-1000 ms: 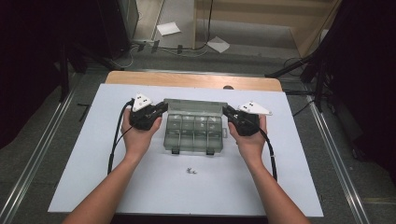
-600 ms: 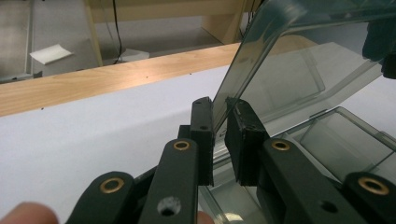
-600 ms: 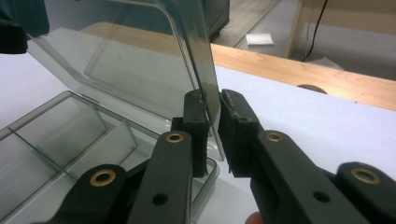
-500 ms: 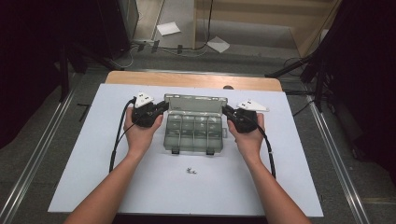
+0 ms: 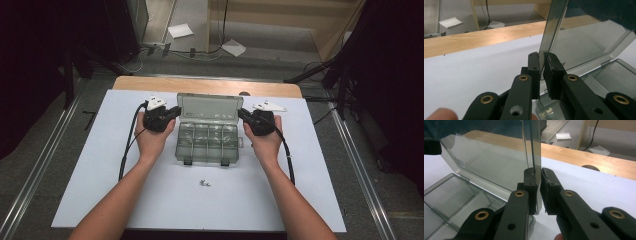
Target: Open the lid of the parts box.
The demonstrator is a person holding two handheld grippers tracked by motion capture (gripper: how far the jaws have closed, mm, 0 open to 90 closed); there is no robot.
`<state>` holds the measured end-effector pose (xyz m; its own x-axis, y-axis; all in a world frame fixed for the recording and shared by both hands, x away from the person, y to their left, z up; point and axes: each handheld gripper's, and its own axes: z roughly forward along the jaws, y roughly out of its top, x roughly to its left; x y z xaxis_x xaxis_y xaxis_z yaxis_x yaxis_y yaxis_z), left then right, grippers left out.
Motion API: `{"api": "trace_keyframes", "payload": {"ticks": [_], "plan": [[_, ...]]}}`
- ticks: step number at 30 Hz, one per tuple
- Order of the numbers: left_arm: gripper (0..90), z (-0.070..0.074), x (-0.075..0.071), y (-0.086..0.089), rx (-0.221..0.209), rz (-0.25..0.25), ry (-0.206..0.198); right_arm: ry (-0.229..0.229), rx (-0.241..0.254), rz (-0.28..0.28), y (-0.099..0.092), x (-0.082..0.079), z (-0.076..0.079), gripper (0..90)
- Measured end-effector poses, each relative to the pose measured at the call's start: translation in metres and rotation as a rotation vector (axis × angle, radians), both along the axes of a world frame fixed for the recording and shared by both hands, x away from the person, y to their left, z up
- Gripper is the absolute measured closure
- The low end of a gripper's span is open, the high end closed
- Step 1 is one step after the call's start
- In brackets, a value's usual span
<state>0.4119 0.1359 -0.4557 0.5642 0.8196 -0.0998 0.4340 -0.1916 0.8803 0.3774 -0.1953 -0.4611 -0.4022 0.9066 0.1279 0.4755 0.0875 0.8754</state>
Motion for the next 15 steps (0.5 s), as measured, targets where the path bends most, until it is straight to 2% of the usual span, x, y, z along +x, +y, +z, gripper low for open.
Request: {"api": "trace_keyframes", "payload": {"ticks": [5,10,15], "plan": [[82.7,-0.001,0.003,0.0,0.0,0.0,0.011,0.014,0.004,-0.004,0.0,0.005,-0.003,83.9],[82.7,-0.006,0.008,0.0,0.0,-0.001,0.035,0.04,-0.001,-0.001,0.0,0.008,-0.01,84.0],[82.7,-0.013,0.012,0.0,0.0,0.001,0.058,0.047,0.005,-0.005,0.0,0.011,-0.014,84.4]]}}
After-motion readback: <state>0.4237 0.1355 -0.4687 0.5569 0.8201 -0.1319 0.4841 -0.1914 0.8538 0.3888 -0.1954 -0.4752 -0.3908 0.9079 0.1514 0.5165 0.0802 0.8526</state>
